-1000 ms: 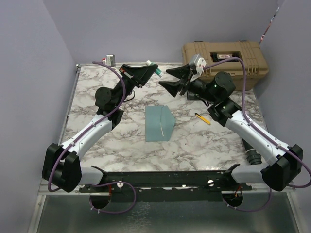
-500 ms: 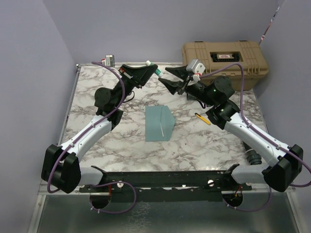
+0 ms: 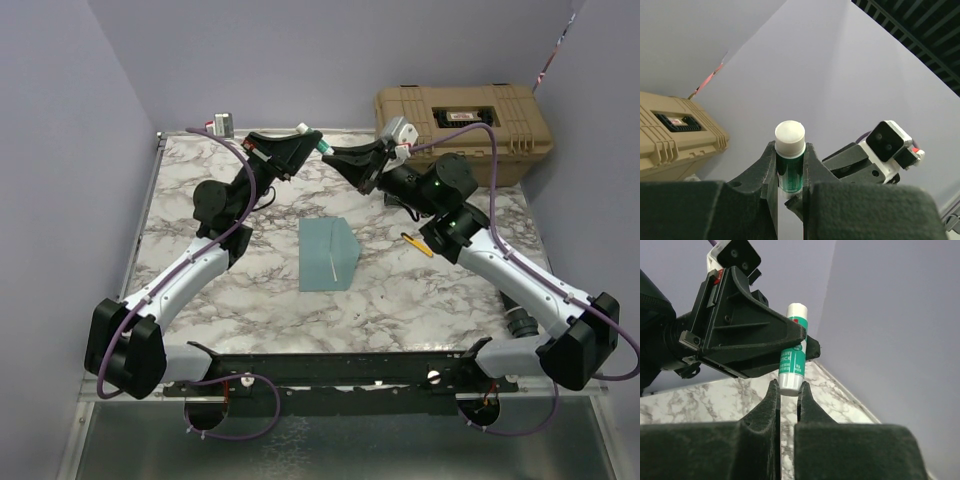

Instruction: Place the letter into the envelope and seal it

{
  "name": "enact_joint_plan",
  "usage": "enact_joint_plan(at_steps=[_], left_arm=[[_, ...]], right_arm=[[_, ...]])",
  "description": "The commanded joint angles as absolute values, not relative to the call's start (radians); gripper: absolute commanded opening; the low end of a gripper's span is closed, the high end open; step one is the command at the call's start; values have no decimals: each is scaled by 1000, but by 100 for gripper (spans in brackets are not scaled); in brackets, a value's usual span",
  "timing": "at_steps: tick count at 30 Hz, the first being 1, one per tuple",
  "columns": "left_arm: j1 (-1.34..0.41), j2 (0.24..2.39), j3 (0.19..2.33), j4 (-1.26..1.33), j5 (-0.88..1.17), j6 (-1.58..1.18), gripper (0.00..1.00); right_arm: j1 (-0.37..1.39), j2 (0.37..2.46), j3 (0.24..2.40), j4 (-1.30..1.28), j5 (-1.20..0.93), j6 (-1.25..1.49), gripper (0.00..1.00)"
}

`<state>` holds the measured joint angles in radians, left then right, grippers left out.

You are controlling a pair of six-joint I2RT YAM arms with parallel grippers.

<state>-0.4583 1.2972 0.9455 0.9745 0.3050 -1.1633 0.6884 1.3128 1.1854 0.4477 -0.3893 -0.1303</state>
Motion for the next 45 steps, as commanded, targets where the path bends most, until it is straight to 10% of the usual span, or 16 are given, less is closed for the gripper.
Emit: enact_joint_plan(at_steps=[1,21,23,29,45], left_arm=[[-463,1259,925,980,343,-1102,0],[-464,1227,916,1052,419,-1018,0],[-464,1229,912,1051,411,-1027,0],[-463,1226,913,1004,372,-1054,0],[-463,1224,923,953,331,-1092,0]], right_arm=[[691,1325,1266,434,-377,138,1],[589,1460,1080,1193,-348,1725,1],[588,1442,1085,1174,-350,1623,3],[593,1303,1166,751,-440,800,64],[634,1267,1268,267,-592,-309,66]])
